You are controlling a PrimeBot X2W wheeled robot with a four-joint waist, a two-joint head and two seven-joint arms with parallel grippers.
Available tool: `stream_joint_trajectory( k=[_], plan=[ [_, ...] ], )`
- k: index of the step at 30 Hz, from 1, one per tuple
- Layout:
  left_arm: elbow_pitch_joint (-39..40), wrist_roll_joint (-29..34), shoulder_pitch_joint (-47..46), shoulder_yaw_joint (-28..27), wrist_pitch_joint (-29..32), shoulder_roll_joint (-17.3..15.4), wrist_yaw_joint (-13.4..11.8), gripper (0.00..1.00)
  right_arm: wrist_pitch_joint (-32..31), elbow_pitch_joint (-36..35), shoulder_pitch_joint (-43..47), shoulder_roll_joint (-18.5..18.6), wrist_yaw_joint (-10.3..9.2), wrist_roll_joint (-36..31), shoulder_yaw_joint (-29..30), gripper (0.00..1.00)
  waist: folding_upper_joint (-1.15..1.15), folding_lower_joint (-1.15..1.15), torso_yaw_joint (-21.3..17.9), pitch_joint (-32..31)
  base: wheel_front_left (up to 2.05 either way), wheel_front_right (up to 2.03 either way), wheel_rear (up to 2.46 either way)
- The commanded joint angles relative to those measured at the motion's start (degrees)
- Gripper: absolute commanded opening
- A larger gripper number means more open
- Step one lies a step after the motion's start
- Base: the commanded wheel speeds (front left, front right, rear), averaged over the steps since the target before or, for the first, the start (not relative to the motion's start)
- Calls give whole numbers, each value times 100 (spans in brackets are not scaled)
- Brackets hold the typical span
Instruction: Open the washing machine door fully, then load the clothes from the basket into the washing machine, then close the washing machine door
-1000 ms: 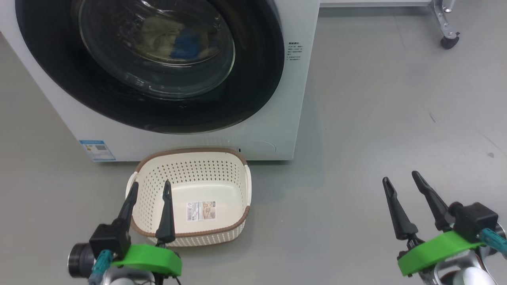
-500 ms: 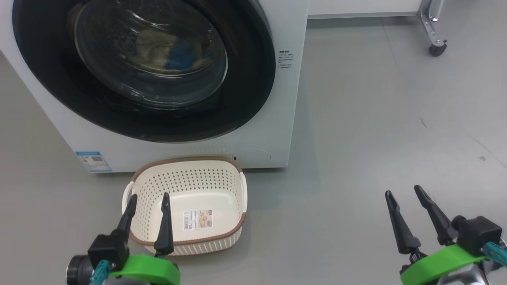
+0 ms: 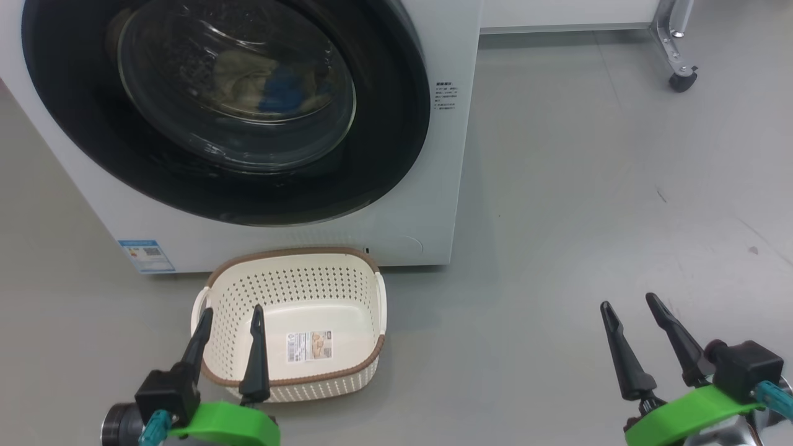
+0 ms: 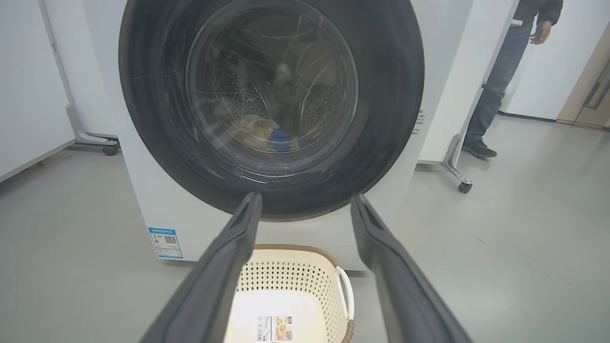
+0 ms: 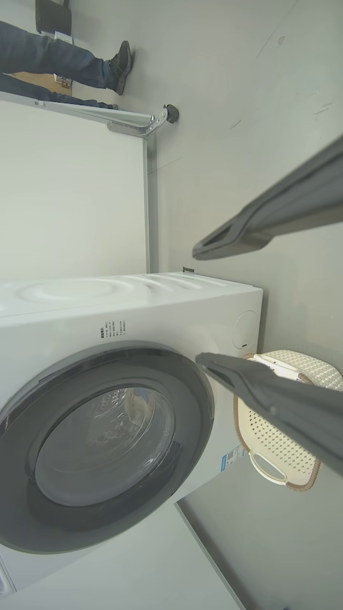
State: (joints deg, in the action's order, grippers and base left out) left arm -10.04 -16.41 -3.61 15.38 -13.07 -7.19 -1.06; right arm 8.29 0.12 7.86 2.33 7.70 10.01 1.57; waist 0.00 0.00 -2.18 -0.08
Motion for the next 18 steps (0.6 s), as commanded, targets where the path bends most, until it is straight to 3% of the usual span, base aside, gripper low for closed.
stream_joint_trajectory(
  k=[1, 12, 13, 18],
  plan=[
    [211, -40, -160, -182, -24, -111, -37, 100, 26, -211, -163, 55, -21, 33, -117, 100, 0, 0, -3, -1, 0, 0, 0],
    [198, -62, -195, -138, -29, -125, -84, 100, 21, -189, -174, 55, -21, 33, -107, 100, 0, 0, -1, -10, 0, 0, 0],
    [7, -36, 0, 57, 0, -24, -52, 0, 0, 1, 0, -1, 0, 0, 2, 0, 0, 0, -1, -11, 0, 0, 0],
    [-413, -45, 223, 137, 9, 54, -49, 0, -2, 462, 110, -44, 1, 5, -42, 0, 0, 0, -1, -12, 0, 0, 0]
  ],
)
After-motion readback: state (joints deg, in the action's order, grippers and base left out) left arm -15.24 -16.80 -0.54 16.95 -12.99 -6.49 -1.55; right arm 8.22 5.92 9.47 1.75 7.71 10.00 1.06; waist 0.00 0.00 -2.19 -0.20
